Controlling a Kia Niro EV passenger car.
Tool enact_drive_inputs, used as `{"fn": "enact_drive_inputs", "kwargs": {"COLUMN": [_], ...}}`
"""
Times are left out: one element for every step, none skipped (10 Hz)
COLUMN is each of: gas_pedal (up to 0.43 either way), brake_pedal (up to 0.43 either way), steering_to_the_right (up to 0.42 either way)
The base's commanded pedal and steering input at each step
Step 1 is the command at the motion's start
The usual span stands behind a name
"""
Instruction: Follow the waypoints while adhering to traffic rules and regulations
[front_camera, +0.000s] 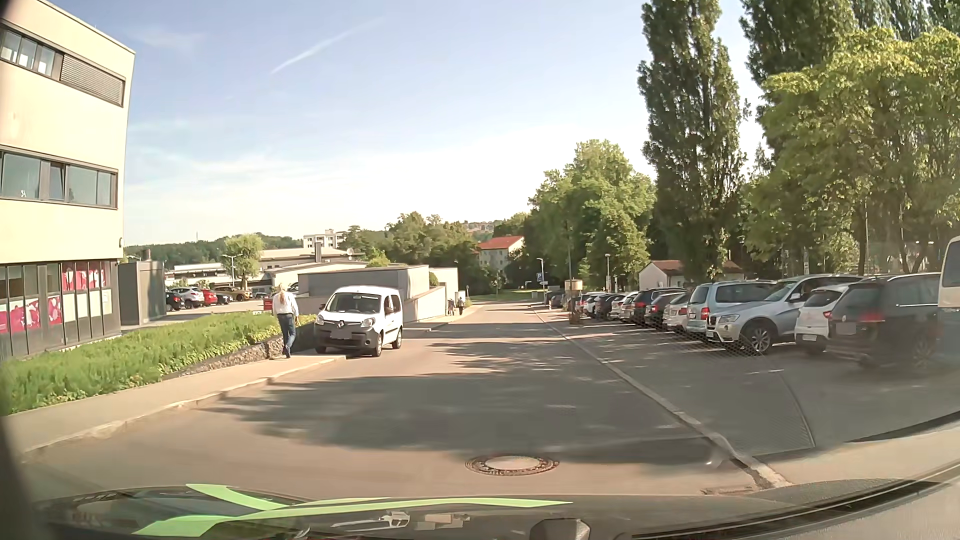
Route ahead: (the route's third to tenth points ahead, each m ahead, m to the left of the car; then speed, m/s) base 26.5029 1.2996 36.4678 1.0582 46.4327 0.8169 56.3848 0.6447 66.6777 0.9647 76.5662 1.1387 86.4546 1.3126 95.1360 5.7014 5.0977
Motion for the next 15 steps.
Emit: {"fn": "enact_drive_inputs", "kwargs": {"gas_pedal": [0.000,0.000,0.000,0.000,0.000,0.000,0.000,0.000,0.000,0.000,0.000,0.000,0.000,0.000,0.000], "brake_pedal": [0.000,0.000,0.000,0.000,0.000,0.000,0.000,0.000,0.000,0.000,0.000,0.000,0.000,0.000,0.000], "steering_to_the_right": [0.008,0.010,0.014,0.017,0.018,0.017,0.014,0.011,0.011,0.010,0.010,0.010,0.010,0.008,0.005]}}
